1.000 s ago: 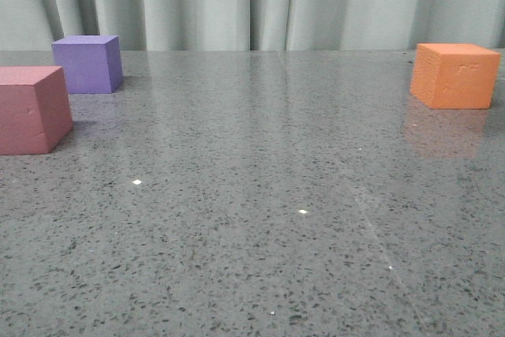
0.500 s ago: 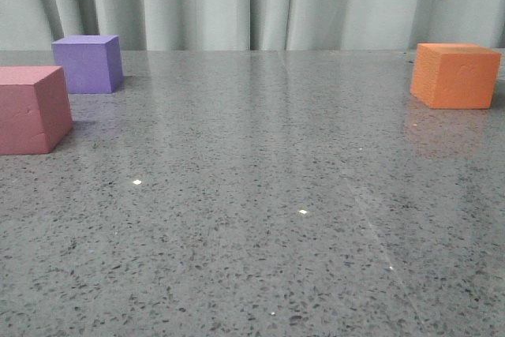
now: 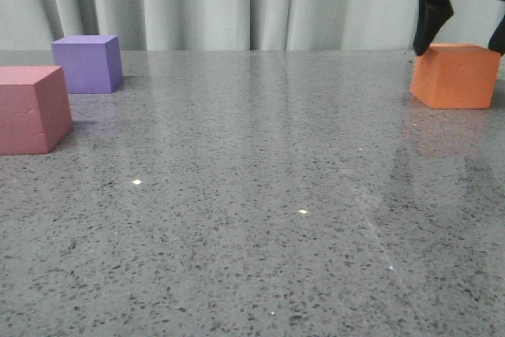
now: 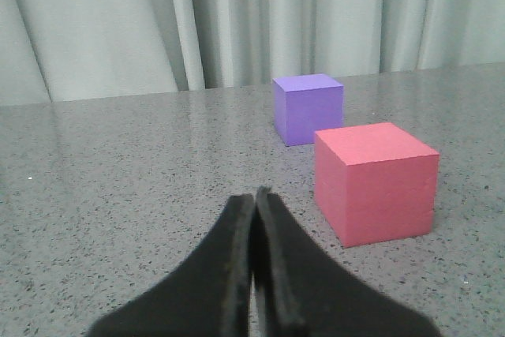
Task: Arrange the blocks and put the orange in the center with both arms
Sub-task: 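Lower the right gripper over the orange cube and close on it, then lift the orange cube and carry it toward the table center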
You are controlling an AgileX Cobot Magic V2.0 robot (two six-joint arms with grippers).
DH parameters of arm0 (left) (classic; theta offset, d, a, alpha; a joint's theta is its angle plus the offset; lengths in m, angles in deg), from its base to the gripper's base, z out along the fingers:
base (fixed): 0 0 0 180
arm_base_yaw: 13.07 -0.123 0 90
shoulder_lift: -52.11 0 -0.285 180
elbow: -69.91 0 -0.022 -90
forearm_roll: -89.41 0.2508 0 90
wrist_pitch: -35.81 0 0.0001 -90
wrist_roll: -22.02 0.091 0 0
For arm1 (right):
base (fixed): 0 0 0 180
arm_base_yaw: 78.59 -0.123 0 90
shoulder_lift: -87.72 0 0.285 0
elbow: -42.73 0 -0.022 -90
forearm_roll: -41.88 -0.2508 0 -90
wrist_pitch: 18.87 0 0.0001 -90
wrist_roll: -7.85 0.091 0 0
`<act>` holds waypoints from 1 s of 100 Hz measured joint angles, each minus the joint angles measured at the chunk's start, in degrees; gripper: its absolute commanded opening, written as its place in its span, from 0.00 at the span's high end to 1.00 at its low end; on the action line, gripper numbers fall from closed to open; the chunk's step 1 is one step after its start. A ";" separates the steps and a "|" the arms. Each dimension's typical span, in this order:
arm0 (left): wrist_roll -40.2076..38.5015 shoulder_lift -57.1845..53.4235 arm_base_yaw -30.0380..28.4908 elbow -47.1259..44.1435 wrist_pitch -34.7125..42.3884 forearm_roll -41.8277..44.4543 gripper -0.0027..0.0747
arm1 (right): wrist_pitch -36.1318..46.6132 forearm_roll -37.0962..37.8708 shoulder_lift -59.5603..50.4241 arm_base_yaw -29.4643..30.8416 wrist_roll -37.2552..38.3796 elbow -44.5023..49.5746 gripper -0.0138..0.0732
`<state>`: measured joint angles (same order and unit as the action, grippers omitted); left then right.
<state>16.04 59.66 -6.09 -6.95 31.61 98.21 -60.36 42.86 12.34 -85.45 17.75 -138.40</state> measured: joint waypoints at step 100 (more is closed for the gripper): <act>0.00 0.00 0.00 0.00 0.00 0.00 0.99 | -10.34 0.00 3.47 -1.52 0.00 -9.32 0.43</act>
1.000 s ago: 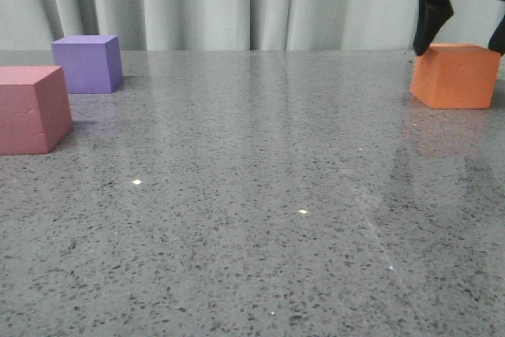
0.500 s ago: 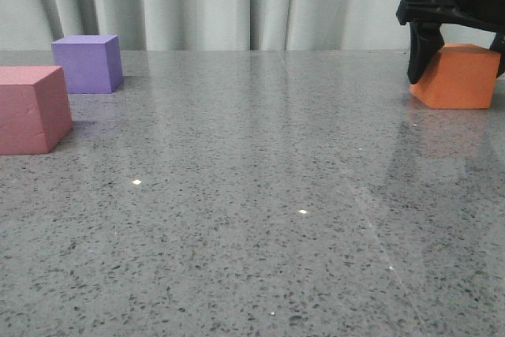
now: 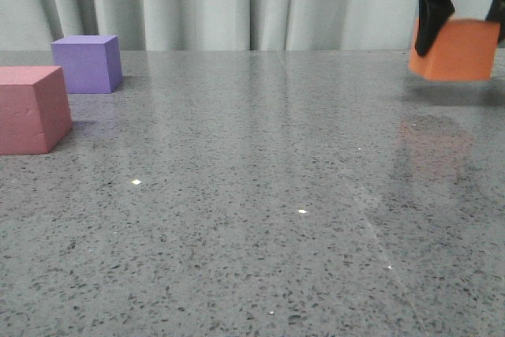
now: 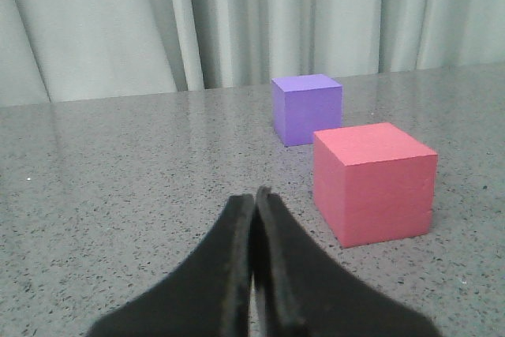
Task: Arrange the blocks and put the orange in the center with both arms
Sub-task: 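Lift the orange cube and carry it toward the table center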
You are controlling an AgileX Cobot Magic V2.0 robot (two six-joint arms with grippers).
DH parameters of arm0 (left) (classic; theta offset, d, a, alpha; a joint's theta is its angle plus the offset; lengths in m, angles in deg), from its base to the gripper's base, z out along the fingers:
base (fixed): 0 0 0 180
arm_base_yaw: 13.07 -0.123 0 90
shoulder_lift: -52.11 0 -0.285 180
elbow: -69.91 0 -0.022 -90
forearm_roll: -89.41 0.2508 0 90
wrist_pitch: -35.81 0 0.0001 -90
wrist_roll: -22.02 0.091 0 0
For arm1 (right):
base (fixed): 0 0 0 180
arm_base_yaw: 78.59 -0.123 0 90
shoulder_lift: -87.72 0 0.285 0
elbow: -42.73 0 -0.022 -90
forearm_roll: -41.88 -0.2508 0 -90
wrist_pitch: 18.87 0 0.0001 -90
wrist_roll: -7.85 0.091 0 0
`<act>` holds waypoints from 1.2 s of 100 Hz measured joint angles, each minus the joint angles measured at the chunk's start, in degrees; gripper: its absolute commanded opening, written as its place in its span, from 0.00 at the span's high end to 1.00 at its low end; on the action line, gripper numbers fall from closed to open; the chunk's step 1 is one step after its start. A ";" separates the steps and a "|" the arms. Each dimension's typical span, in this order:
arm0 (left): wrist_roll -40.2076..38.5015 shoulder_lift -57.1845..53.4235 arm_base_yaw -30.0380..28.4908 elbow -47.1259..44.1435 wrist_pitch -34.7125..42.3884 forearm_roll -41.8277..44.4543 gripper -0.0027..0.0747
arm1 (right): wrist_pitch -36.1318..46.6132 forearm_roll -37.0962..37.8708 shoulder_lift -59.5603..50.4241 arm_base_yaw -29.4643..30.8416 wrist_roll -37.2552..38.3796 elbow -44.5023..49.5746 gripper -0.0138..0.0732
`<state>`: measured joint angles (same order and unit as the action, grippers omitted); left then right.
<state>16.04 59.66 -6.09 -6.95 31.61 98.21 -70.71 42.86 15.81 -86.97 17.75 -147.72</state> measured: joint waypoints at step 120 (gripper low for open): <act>0.00 0.00 0.00 0.00 0.00 0.00 0.99 | -3.23 5.59 14.10 -27.10 25.30 -15.33 0.43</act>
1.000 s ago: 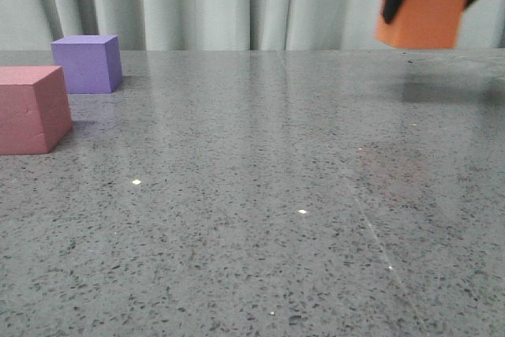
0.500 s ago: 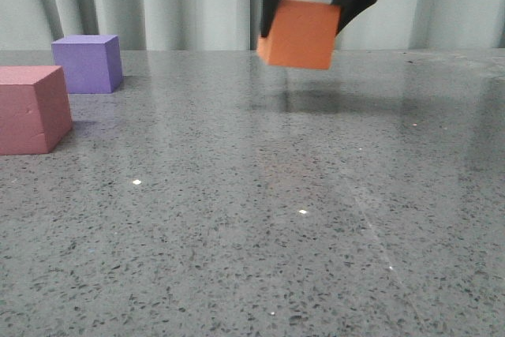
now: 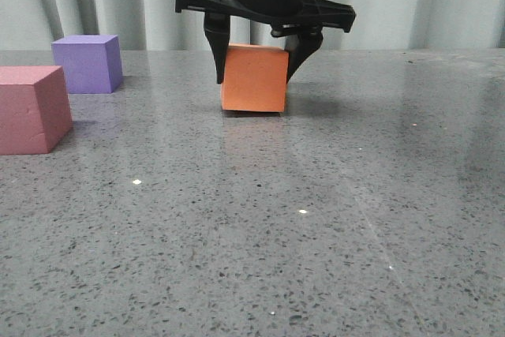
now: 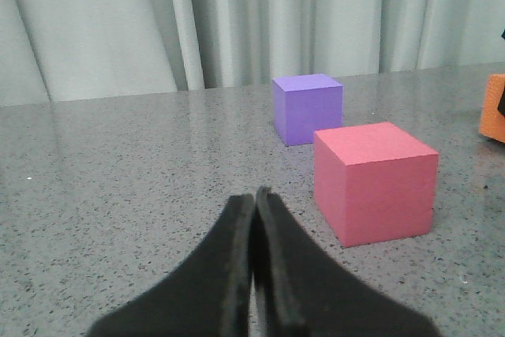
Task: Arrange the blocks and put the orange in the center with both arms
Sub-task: 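Lift the orange cube and carry it toward the table center, then set the orange cube down, open the right gripper, raise it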
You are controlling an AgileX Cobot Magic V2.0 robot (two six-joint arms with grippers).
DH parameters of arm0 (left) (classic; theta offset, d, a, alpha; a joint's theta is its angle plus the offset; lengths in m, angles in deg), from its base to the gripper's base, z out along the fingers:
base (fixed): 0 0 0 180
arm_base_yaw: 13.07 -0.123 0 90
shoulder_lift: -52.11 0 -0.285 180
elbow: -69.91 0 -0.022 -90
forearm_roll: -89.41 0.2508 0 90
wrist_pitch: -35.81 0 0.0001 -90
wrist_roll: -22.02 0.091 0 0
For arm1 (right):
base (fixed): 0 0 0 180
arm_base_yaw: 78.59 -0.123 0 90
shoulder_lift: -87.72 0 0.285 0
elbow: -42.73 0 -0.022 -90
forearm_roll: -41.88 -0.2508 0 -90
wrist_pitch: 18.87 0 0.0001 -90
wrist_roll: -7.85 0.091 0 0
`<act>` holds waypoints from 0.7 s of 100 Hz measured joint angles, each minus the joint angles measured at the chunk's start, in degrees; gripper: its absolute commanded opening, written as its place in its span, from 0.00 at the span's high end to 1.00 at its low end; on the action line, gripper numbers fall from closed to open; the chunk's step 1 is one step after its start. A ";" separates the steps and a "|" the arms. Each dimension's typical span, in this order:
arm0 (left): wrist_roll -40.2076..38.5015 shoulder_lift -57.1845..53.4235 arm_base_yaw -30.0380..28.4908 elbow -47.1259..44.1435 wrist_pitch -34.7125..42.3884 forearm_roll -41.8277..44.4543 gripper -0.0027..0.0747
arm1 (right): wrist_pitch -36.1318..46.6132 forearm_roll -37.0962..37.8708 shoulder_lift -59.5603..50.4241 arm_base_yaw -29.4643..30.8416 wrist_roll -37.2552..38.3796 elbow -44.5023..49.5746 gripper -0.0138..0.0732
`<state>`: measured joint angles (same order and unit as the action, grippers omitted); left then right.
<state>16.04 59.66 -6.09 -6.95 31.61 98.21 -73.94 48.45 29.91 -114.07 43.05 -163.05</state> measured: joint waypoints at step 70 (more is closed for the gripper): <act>0.00 0.00 0.00 0.00 0.00 0.00 0.99 | -0.71 0.11 2.00 -0.35 0.89 -0.60 0.08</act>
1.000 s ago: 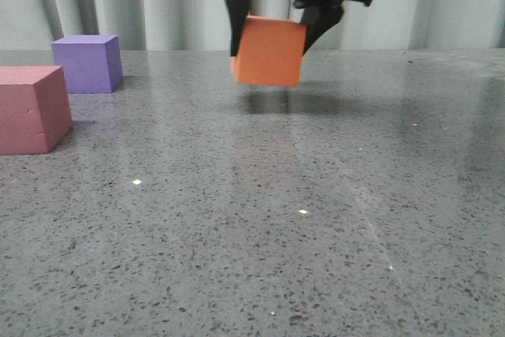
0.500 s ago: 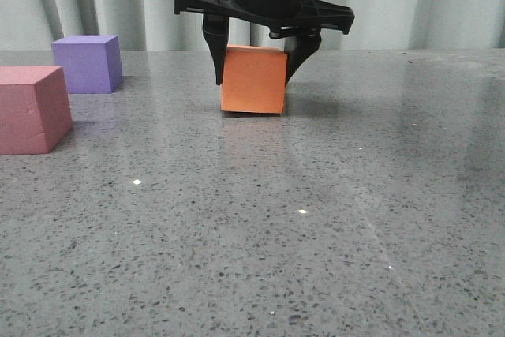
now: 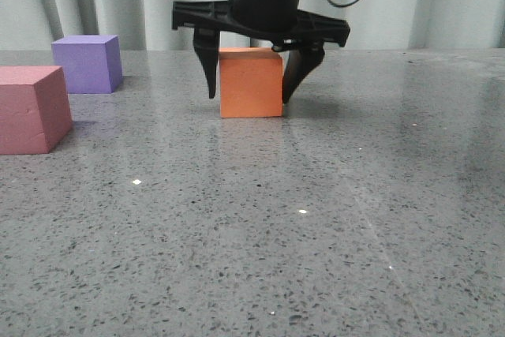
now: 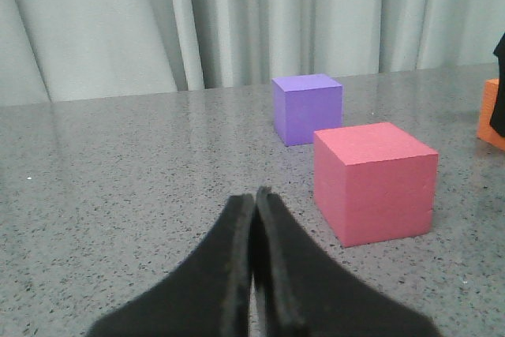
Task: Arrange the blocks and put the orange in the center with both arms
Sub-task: 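Set the orange cube down, open the right gripper, raise it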
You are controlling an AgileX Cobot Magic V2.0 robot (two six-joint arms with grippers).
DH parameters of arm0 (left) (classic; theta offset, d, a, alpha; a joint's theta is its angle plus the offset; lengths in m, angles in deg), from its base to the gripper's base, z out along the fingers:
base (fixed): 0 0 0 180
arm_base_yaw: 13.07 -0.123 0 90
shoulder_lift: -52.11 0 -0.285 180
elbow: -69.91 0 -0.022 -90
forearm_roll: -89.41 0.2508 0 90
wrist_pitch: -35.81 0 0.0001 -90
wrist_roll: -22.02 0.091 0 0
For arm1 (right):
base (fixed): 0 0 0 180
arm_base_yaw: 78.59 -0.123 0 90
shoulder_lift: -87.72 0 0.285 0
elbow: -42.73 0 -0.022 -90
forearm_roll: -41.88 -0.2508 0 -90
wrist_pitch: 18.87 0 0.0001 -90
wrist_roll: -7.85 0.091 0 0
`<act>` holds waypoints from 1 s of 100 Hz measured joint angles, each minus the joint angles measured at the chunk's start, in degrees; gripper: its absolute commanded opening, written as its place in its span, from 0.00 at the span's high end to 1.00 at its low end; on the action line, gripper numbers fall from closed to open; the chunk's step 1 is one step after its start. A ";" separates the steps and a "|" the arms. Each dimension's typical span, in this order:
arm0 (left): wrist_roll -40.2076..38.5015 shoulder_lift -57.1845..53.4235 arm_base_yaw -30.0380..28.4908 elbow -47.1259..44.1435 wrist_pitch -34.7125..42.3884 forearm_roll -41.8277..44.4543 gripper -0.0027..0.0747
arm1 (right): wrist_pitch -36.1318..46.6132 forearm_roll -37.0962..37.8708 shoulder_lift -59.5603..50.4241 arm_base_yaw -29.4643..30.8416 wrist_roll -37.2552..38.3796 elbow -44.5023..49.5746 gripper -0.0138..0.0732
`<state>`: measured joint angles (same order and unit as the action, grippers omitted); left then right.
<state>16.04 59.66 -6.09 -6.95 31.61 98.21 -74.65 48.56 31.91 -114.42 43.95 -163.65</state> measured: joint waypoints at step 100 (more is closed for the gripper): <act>0.00 0.00 0.00 0.00 0.00 0.00 0.99 | -6.63 2.80 -9.85 0.00 -10.72 -7.36 0.08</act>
<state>16.04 59.66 -6.09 -6.95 31.61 98.21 -81.28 51.36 22.06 -114.42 33.23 -171.00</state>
